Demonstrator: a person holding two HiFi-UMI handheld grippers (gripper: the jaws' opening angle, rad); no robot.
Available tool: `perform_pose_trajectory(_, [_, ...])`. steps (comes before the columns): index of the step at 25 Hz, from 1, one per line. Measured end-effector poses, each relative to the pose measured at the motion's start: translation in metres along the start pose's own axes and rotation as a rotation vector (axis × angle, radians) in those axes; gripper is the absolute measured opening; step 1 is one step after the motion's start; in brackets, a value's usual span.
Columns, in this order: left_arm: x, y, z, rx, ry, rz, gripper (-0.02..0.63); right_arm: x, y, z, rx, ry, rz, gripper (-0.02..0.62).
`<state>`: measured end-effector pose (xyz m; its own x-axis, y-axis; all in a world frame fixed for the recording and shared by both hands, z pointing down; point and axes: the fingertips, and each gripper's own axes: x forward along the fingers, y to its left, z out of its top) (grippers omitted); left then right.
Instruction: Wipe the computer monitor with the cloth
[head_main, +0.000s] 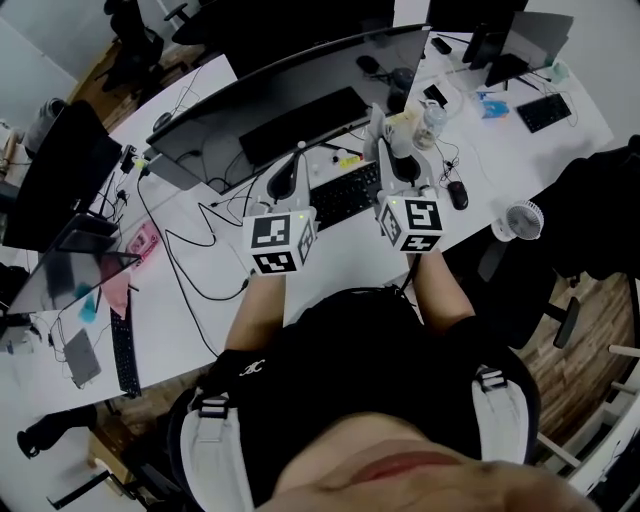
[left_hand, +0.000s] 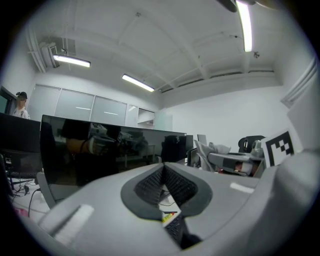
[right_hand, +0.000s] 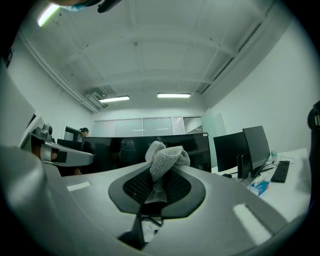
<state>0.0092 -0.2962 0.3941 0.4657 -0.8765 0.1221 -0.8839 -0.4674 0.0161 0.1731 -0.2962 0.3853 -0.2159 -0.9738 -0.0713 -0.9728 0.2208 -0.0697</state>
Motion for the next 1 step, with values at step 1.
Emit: perform_pose_trajectory(1, [-0.0003, 0.0013, 0.0002, 0.002, 0.000, -0.005, 0.054, 0.0007, 0.0034, -0.0002, -0.004, -0.001, 0.002, 0.037])
